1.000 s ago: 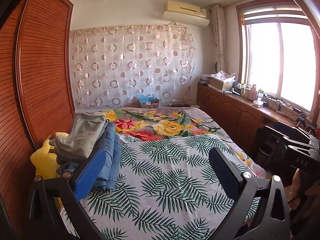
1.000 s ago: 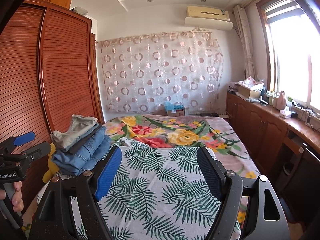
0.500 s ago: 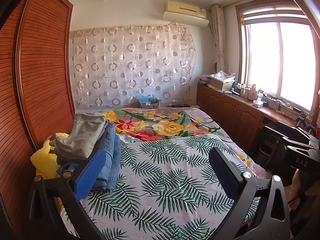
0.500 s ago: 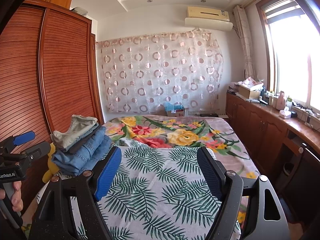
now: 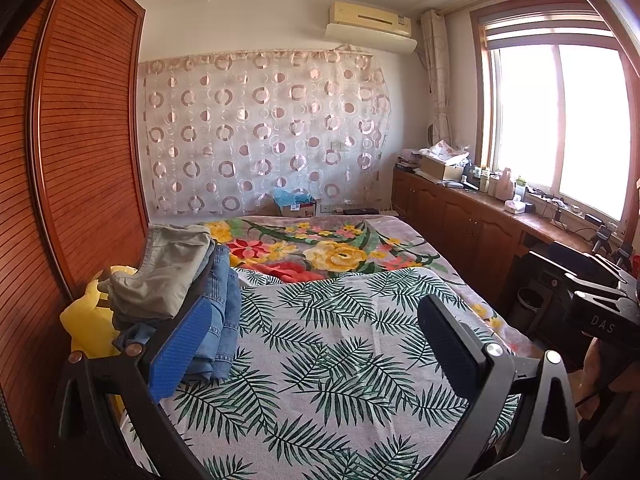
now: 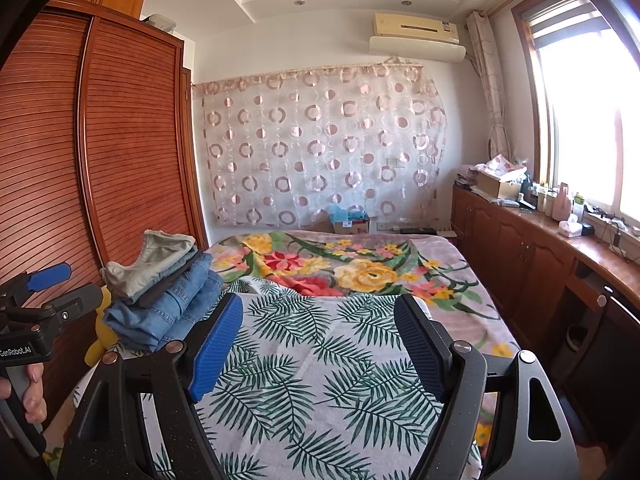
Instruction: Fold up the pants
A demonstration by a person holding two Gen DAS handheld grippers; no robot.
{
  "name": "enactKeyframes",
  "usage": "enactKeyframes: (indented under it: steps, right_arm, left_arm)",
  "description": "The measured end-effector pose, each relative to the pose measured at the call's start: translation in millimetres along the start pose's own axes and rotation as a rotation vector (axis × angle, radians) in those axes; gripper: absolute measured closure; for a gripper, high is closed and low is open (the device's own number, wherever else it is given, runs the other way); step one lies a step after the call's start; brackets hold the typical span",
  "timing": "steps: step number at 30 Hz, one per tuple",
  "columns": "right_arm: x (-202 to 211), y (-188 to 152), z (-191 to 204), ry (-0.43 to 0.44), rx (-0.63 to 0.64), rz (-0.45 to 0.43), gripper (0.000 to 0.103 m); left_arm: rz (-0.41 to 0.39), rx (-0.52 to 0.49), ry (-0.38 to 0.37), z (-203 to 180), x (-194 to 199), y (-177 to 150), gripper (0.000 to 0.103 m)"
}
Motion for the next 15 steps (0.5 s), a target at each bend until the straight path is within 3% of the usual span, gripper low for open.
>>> enactKeyframes:
  steps: [15]
  right_arm:
    - [1.2, -0.8, -1.3, -0.003, 0.004, -0.001, 0.023]
  left_arm:
    - [0.000, 0.000, 0.000, -0.3, 0.3, 0.4, 0.000]
Point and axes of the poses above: each gripper's, at about its wrist camera, not at the fingertips, and x roughly against the way its jaws point, z to its left, y to its top, the point moved 1 cm from there along -x, roughly the way its jaws point, and after that the axes turned 2 degrees about -y, right-handed, at the moved point
